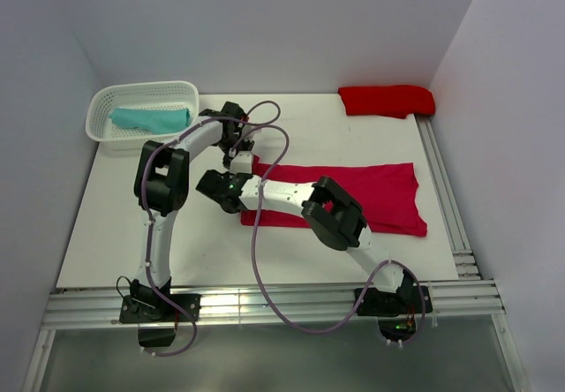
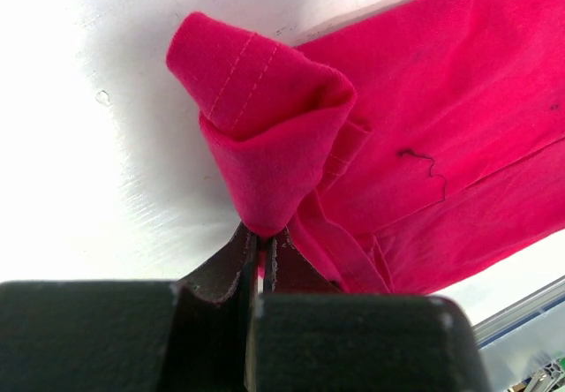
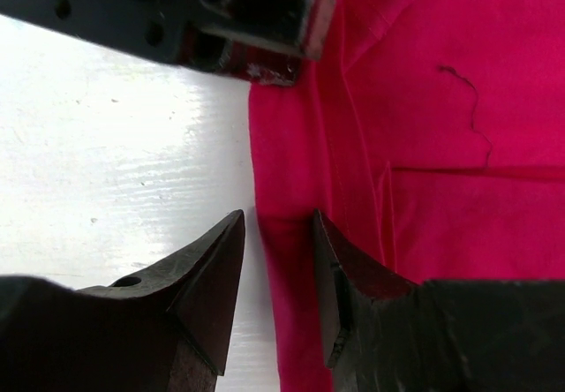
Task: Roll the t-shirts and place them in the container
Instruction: Roll the tshirt
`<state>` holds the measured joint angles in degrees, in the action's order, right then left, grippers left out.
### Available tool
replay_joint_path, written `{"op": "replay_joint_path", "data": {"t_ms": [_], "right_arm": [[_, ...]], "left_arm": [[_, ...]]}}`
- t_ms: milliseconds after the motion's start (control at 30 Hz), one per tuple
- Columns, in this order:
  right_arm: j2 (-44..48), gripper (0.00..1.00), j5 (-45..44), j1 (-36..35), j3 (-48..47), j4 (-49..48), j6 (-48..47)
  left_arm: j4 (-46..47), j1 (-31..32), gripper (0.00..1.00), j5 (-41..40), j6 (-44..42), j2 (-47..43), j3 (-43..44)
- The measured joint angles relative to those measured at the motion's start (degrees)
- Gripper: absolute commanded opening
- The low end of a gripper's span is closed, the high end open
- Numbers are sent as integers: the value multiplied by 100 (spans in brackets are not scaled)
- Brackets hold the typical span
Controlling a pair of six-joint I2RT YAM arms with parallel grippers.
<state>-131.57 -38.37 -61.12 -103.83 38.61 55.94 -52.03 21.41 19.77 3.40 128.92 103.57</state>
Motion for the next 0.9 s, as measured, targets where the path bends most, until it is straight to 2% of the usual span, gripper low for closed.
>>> {"op": "replay_joint_path", "data": {"t_ms": [267, 367, 500, 567, 600, 633, 733, 900], "right_arm": [[-52, 42, -2, -48, -98, 533, 299], [-103, 37, -31, -63, -160, 691, 363], [-155, 23, -79, -81, -225, 769, 402], [-153, 17, -83, -90, -186, 691, 407], [-109, 16, -94, -92, -96, 588, 400], [-52, 14, -83, -94, -9, 511, 398], [345, 11, 68, -72, 713, -240, 350], [1117, 9, 767, 103, 2070, -1720, 367]], "left_arm": [[-76, 9, 0, -24, 0, 28, 61], [-107, 17, 0, -35, 2, 37, 92], [-170, 33, 5, -50, 2, 48, 170], [-225, 35, 14, -57, -2, 68, 234], [-240, 39, 24, -59, -22, 74, 262], [-271, 44, 30, -57, -52, 92, 304], [-280, 44, 48, -44, -116, 122, 450], [-332, 20, 62, 146, -157, 122, 925]]}}
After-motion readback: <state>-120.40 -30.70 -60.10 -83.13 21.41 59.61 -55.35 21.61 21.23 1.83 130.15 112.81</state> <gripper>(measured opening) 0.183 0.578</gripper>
